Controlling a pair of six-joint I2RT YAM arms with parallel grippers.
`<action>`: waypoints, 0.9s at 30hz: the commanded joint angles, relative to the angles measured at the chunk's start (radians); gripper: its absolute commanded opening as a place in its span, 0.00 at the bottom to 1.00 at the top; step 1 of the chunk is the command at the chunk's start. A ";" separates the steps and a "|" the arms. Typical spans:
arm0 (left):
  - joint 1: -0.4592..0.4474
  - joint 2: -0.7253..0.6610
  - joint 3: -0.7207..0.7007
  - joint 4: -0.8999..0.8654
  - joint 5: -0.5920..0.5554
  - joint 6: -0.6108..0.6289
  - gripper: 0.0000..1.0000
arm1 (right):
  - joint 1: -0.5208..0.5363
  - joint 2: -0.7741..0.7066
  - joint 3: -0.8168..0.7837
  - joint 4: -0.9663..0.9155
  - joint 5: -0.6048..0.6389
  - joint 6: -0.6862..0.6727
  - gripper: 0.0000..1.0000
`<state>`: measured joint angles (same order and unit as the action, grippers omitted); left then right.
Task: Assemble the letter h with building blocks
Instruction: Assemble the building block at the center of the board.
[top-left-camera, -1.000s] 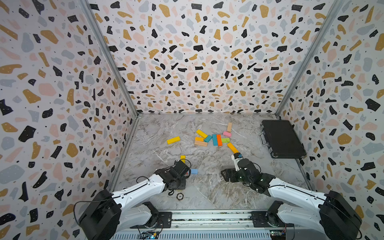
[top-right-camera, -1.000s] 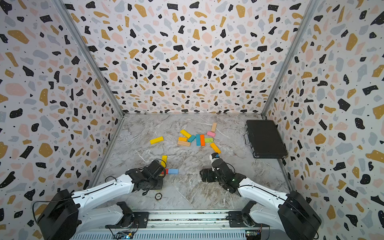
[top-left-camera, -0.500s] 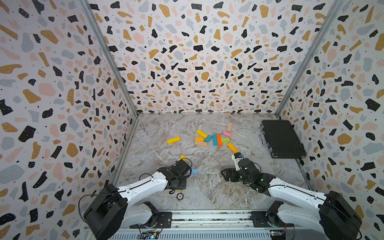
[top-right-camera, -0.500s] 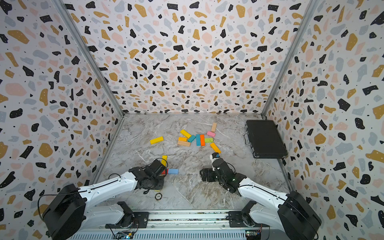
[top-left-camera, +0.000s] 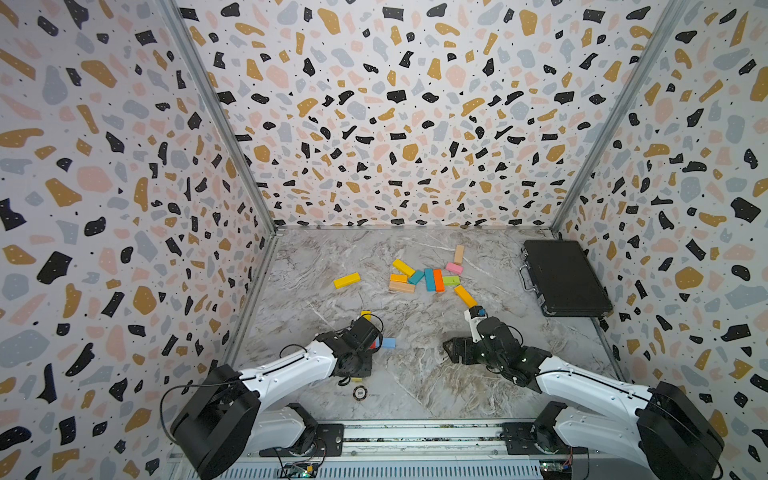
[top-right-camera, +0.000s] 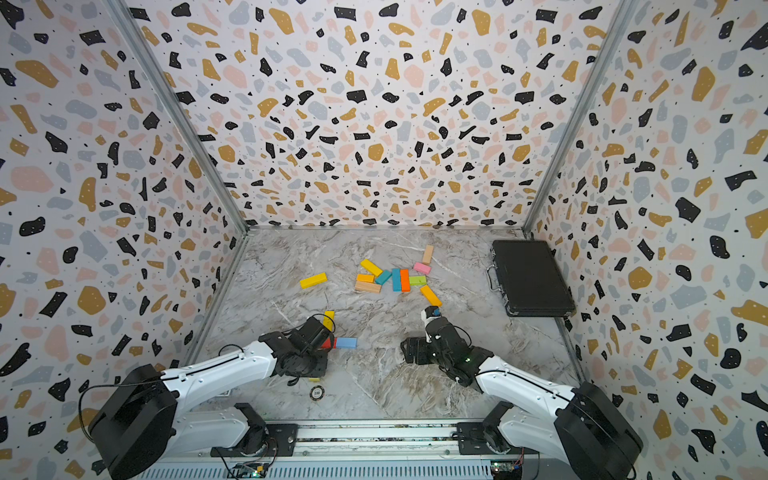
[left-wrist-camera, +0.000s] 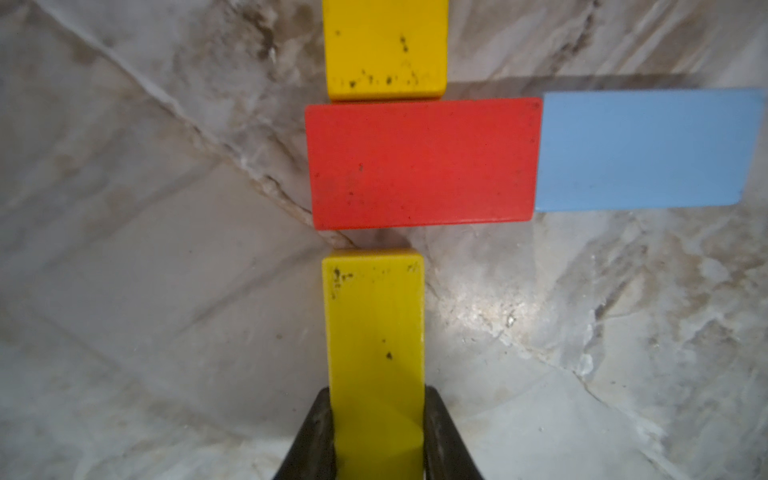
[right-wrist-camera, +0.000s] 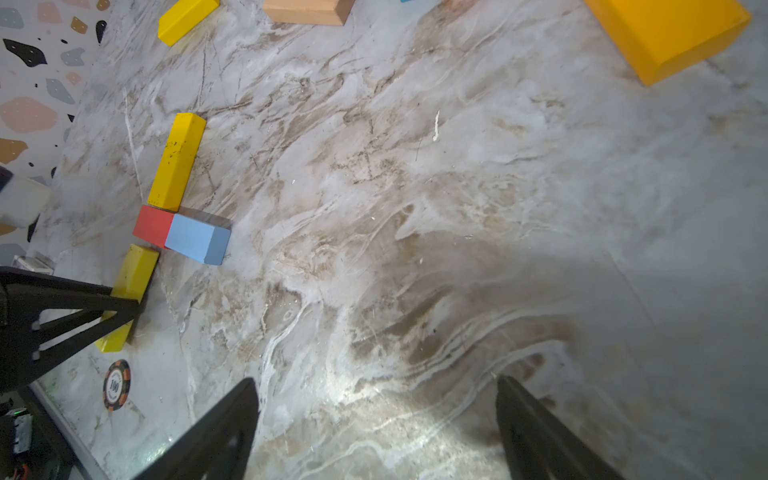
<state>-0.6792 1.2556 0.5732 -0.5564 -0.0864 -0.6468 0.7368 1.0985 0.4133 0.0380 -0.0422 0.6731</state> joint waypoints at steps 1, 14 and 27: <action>0.008 0.011 0.037 0.008 0.001 0.018 0.04 | -0.005 -0.019 -0.006 0.005 -0.007 0.005 0.91; 0.025 0.022 0.032 0.007 -0.003 0.025 0.03 | -0.008 -0.021 -0.010 0.006 -0.009 0.006 0.91; 0.036 0.037 0.028 0.016 -0.004 0.034 0.04 | -0.013 -0.020 -0.011 0.009 -0.015 0.009 0.91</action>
<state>-0.6502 1.2835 0.5896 -0.5465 -0.0868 -0.6289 0.7300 1.0985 0.4084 0.0383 -0.0563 0.6739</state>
